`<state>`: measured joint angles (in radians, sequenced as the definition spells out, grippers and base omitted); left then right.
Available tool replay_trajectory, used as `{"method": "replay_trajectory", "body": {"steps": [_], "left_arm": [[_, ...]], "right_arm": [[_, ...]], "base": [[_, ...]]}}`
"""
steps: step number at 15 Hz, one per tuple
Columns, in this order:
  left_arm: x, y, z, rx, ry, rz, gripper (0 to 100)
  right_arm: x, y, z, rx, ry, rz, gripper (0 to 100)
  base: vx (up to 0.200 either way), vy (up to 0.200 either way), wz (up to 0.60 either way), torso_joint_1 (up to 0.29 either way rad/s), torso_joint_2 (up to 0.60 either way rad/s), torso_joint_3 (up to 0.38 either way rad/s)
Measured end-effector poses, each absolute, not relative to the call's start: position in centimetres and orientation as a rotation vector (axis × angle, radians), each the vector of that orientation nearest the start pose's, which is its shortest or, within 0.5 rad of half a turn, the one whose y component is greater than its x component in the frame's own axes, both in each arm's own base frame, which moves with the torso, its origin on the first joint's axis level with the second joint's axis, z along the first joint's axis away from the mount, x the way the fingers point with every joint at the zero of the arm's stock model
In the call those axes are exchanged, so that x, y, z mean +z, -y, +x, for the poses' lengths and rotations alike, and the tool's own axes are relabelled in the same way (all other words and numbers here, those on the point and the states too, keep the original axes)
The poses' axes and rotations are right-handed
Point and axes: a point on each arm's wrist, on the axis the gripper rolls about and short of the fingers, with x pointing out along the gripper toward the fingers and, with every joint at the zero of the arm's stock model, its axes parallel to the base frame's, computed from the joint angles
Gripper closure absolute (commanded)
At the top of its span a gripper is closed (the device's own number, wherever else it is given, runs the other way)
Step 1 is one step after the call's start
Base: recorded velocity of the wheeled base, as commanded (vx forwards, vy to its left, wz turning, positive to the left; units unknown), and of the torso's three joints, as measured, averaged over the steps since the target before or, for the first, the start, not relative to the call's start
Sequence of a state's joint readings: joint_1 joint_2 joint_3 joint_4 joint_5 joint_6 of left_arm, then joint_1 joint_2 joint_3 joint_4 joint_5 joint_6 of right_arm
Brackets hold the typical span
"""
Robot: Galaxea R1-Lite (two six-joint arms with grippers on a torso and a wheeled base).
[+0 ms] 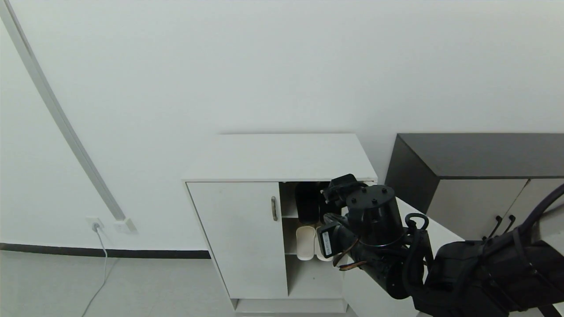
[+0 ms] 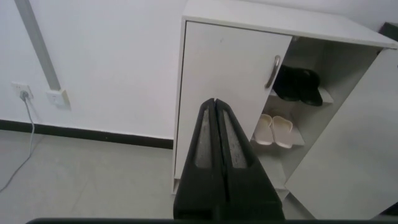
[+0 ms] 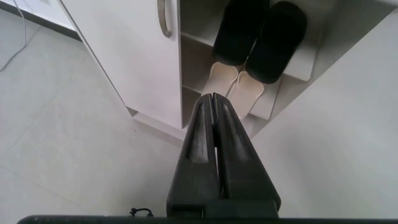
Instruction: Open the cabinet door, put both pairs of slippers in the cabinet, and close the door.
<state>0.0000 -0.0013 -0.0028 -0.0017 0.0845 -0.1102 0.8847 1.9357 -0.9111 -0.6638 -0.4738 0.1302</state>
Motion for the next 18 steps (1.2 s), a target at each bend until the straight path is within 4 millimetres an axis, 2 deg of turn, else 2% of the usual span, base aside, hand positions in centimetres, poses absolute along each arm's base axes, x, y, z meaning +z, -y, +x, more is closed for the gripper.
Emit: {"method": "replay_trajectory", "body": {"steps": [10,17,18], "left_arm": [[7.66,-0.19,-2.32,0.084,0.011,-0.110,100],[7.66,-0.19,-2.32,0.083,0.011,-0.110,100],[7.65,-0.19,-2.32,0.084,0.011,-0.110,100]], "right_arm": [[13.93,-26.75,23.29,0.382,-0.297,-0.093,100],[13.88,-26.48,23.37,0.380,-0.285,-0.094,100],[13.80,-26.45,23.34,0.380,-0.288,-0.096,100]], "base": [[0.000,0.000,0.00,0.174,-0.37,-0.202],[0.000,0.000,0.00,0.007,-0.01,-0.007],[0.000,0.000,-0.60,0.002,0.00,0.002]]}}
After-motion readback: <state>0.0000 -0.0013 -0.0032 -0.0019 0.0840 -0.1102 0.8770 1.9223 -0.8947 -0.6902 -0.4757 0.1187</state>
